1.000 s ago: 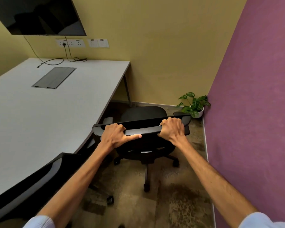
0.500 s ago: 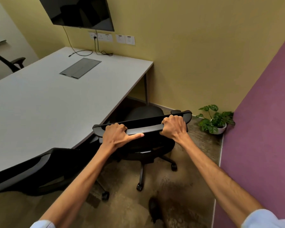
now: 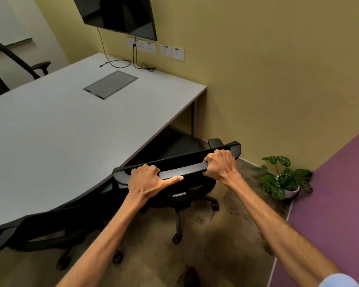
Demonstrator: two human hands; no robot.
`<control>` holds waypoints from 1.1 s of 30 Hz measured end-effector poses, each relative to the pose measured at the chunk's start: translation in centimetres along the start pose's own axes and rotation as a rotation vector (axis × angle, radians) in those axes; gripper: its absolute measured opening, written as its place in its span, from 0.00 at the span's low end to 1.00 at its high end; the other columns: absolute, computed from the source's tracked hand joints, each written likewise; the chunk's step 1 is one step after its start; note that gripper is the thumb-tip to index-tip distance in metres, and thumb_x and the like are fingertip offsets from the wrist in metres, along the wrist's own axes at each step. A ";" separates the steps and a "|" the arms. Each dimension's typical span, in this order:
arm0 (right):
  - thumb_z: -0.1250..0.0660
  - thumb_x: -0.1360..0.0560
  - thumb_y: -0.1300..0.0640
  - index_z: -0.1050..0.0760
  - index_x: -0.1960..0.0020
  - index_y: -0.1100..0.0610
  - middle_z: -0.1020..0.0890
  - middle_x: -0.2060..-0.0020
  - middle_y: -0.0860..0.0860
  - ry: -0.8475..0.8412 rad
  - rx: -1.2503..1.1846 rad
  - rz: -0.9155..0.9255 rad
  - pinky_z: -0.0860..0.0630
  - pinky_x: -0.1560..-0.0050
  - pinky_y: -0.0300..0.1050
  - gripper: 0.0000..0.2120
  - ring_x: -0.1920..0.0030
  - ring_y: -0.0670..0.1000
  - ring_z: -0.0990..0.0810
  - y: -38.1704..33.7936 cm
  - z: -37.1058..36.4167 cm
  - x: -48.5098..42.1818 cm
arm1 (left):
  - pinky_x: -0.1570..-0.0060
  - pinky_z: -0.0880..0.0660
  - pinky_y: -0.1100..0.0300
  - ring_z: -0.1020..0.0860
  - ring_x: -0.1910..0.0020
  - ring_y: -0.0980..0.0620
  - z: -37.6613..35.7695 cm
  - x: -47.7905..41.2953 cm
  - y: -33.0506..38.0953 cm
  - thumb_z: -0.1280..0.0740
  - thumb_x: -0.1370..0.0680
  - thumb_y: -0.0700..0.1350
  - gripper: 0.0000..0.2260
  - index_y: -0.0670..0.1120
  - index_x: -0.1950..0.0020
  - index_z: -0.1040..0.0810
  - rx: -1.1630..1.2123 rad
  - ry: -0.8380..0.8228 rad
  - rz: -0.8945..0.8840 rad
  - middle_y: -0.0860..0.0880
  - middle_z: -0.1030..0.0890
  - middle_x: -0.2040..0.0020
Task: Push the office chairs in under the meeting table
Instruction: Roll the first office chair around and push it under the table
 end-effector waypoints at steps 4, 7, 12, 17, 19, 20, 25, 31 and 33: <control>0.40 0.47 0.51 0.18 0.67 0.56 0.33 0.79 0.50 0.049 -0.018 0.048 0.40 0.72 0.41 0.16 0.76 0.54 0.34 1.2 0.6 -3.2 | 0.75 0.49 0.61 0.46 0.81 0.56 1.1 -2.7 0.2 0.46 0.37 0.82 0.36 0.49 0.75 0.49 -0.019 0.032 0.037 0.55 0.47 0.80; 0.36 0.45 0.50 0.18 0.66 0.55 0.30 0.78 0.50 0.005 -0.008 0.100 0.39 0.72 0.41 0.13 0.76 0.53 0.34 1.5 0.7 -5.8 | 0.74 0.48 0.60 0.45 0.81 0.56 1.1 -3.9 0.0 0.46 0.37 0.82 0.36 0.49 0.75 0.48 -0.026 0.012 0.098 0.54 0.47 0.80; 0.31 0.44 0.51 0.16 0.63 0.54 0.23 0.74 0.52 -0.030 -0.064 0.222 0.38 0.70 0.40 0.12 0.72 0.56 0.23 4.2 -1.2 -8.6 | 0.74 0.47 0.60 0.44 0.81 0.55 -1.4 -5.4 1.5 0.47 0.37 0.82 0.36 0.49 0.76 0.47 -0.096 0.009 0.206 0.54 0.46 0.81; 0.32 0.43 0.53 0.19 0.67 0.56 0.24 0.74 0.52 -0.080 -0.110 0.301 0.39 0.71 0.39 0.08 0.72 0.55 0.22 8.1 -1.2 -12.2 | 0.74 0.44 0.59 0.36 0.83 0.53 -2.9 -8.5 4.0 0.48 0.38 0.83 0.37 0.47 0.78 0.43 -0.164 0.001 0.309 0.53 0.42 0.83; 0.32 0.43 0.54 0.23 0.71 0.56 0.27 0.77 0.51 -0.008 -0.147 0.333 0.41 0.71 0.39 0.06 0.75 0.54 0.25 8.7 -0.9 -12.6 | 0.75 0.45 0.60 0.37 0.83 0.54 -2.4 -9.4 4.4 0.47 0.38 0.83 0.37 0.47 0.78 0.44 -0.146 0.005 0.338 0.53 0.43 0.83; 0.31 0.43 0.54 0.24 0.72 0.56 0.29 0.78 0.50 -0.010 -0.135 0.370 0.42 0.72 0.39 0.06 0.76 0.54 0.26 11.4 -1.0 -14.3 | 0.75 0.46 0.61 0.39 0.83 0.55 -3.2 -11.0 6.8 0.47 0.38 0.83 0.37 0.48 0.78 0.45 -0.136 -0.015 0.375 0.54 0.44 0.83; 0.33 0.44 0.54 0.30 0.76 0.56 0.36 0.80 0.49 0.015 -0.133 0.442 0.48 0.74 0.38 0.08 0.79 0.52 0.35 15.0 -0.6 -17.0 | 0.74 0.48 0.61 0.43 0.82 0.56 -4.1 -13.6 10.0 0.46 0.38 0.82 0.36 0.49 0.76 0.48 -0.106 0.005 0.431 0.55 0.46 0.81; 0.33 0.41 0.52 0.22 0.70 0.57 0.30 0.78 0.51 -0.019 -0.058 0.574 0.40 0.73 0.40 0.08 0.75 0.55 0.26 17.0 -0.9 -22.0 | 0.75 0.46 0.60 0.45 0.81 0.56 -4.6 -16.3 12.5 0.46 0.38 0.83 0.36 0.50 0.76 0.48 -0.114 0.062 0.544 0.54 0.46 0.80; 0.33 0.41 0.51 0.21 0.69 0.57 0.28 0.78 0.51 -0.020 -0.064 0.608 0.39 0.73 0.40 0.09 0.75 0.55 0.26 17.4 -1.1 -24.1 | 0.75 0.45 0.60 0.45 0.81 0.56 -4.8 -17.5 13.1 0.46 0.38 0.83 0.36 0.50 0.76 0.48 -0.117 0.060 0.603 0.54 0.45 0.80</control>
Point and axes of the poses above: each hand's wrist, its own x-axis away from the middle knuckle, its own z-axis out of the back of the hand, y = z × x, the point moved 2 cm from there along -x, towards the middle knuckle
